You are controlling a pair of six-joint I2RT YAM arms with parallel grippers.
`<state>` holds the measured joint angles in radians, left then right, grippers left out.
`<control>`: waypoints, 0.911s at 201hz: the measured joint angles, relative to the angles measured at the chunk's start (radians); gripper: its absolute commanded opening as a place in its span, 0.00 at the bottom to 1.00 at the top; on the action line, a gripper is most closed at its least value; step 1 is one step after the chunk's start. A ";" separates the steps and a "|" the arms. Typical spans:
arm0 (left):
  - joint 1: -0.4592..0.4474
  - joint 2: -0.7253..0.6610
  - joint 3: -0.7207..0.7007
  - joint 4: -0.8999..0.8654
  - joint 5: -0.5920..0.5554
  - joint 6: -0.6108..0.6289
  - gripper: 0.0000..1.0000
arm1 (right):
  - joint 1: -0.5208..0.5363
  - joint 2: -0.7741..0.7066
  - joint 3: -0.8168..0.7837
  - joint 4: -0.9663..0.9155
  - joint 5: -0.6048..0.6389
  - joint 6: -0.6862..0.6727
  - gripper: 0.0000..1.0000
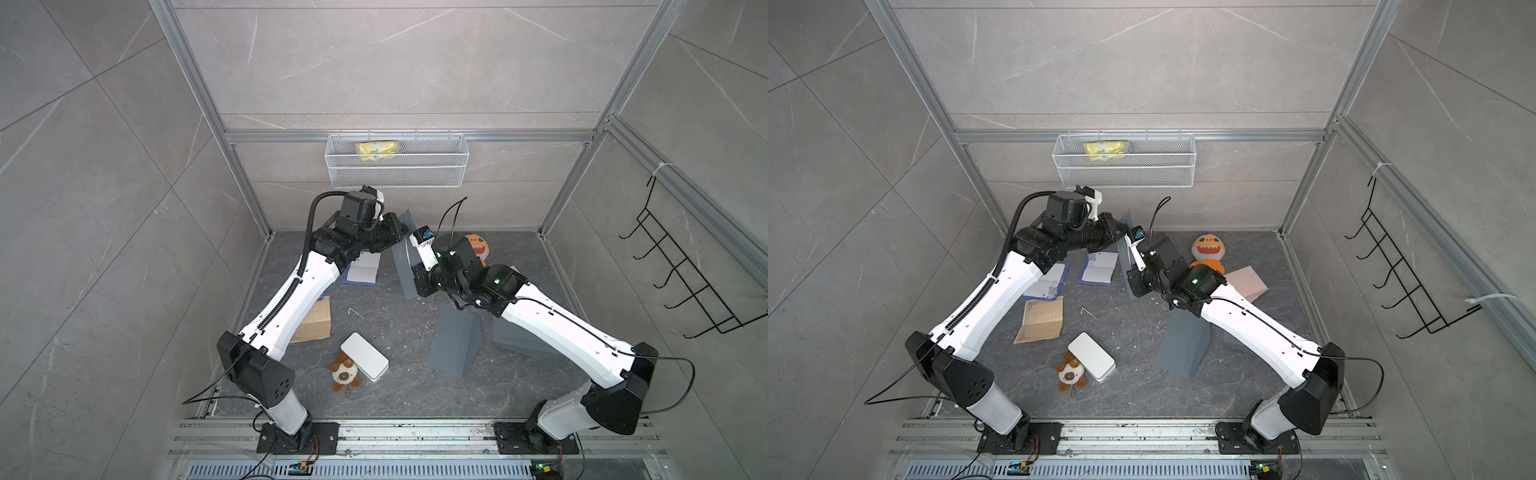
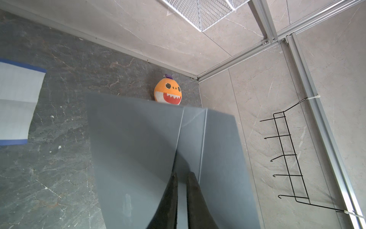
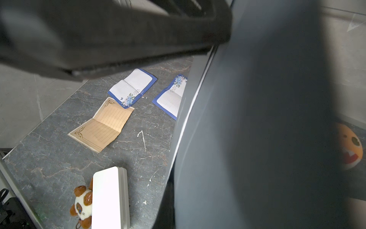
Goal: Take the letter paper out of the envelope
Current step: Take out the letter paper from the envelope.
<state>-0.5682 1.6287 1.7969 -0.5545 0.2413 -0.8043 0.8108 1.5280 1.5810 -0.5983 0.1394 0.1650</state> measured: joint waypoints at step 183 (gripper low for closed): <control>-0.074 0.077 0.095 -0.217 -0.033 -0.039 0.17 | -0.080 0.018 0.043 -0.087 -0.068 -0.006 0.00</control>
<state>-0.6418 1.7054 1.8923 -0.7712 0.2085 -0.8436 0.7307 1.5455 1.6245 -0.6857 0.0715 0.1593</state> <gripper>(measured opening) 0.161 0.047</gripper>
